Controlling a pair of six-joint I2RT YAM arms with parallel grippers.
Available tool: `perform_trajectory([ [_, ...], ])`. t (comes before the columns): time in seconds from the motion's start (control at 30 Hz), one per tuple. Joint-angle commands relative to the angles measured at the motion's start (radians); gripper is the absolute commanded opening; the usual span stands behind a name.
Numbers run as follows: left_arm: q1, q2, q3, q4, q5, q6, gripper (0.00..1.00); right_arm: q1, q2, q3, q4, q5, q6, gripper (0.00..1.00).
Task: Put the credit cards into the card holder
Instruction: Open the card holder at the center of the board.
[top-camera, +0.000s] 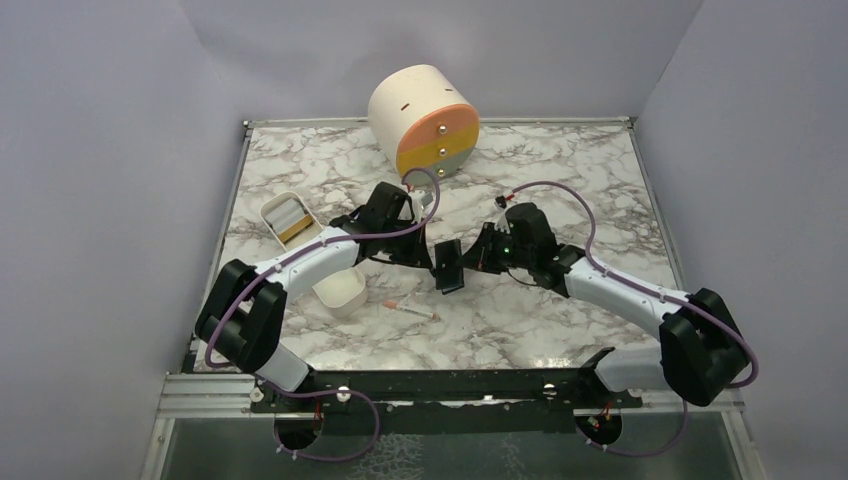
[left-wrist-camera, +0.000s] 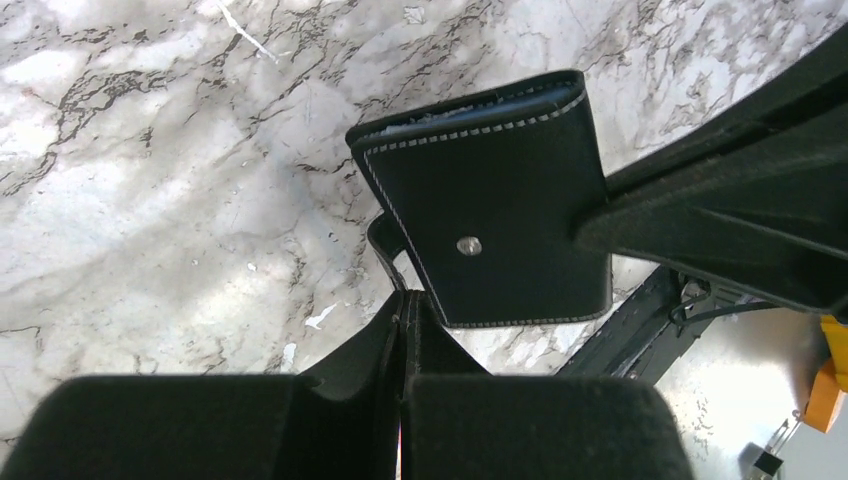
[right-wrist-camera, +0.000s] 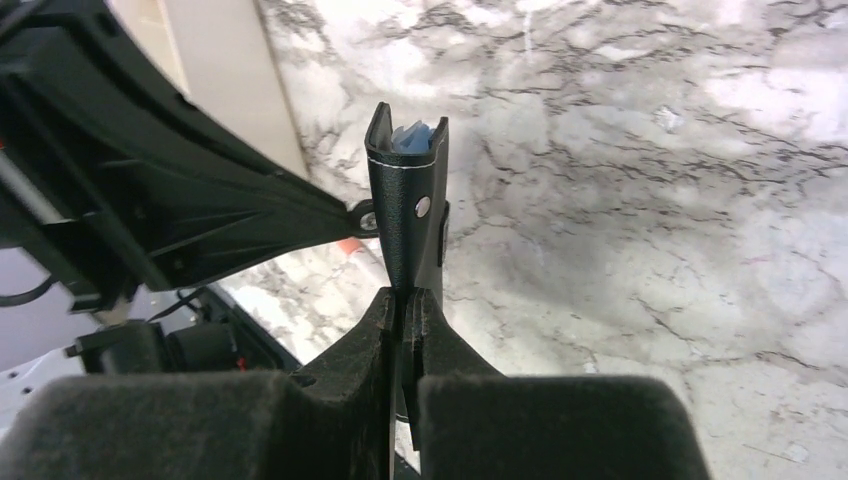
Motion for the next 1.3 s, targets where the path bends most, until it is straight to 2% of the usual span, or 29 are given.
perform_trajectory([
  [0.0,-0.001,0.009,0.027,-0.025,-0.039,0.025,0.0,0.008,0.017,0.009,-0.017,0.1,-0.042,0.01],
  [0.13,-0.001,0.022,0.032,-0.023,-0.031,0.021,0.0,0.006,0.03,-0.005,-0.026,0.21,-0.077,0.05],
  [0.3,-0.001,0.045,0.039,-0.008,-0.008,0.014,0.0,0.006,0.096,0.038,-0.105,0.301,-0.14,0.24],
  [0.47,0.0,0.07,0.035,0.019,-0.001,-0.018,0.01,0.006,0.107,0.03,-0.107,0.318,-0.156,0.19],
  [0.57,-0.001,0.074,0.012,0.092,0.036,-0.051,0.25,0.006,0.112,0.023,-0.1,0.337,-0.154,0.18],
  [0.6,-0.001,0.077,0.009,0.109,0.043,-0.061,0.3,0.006,0.115,0.021,-0.098,0.349,-0.154,0.18],
  [0.83,-0.017,0.141,0.035,0.156,0.036,-0.076,0.46,0.006,0.155,0.033,-0.12,0.398,-0.175,0.22],
  [1.0,-0.086,0.202,0.114,0.084,-0.133,-0.051,0.54,0.005,0.161,0.012,-0.085,0.383,-0.172,0.18],
  [1.27,-0.164,0.263,0.173,0.053,-0.306,-0.025,0.7,0.005,0.149,-0.044,-0.02,0.346,-0.146,0.13],
])
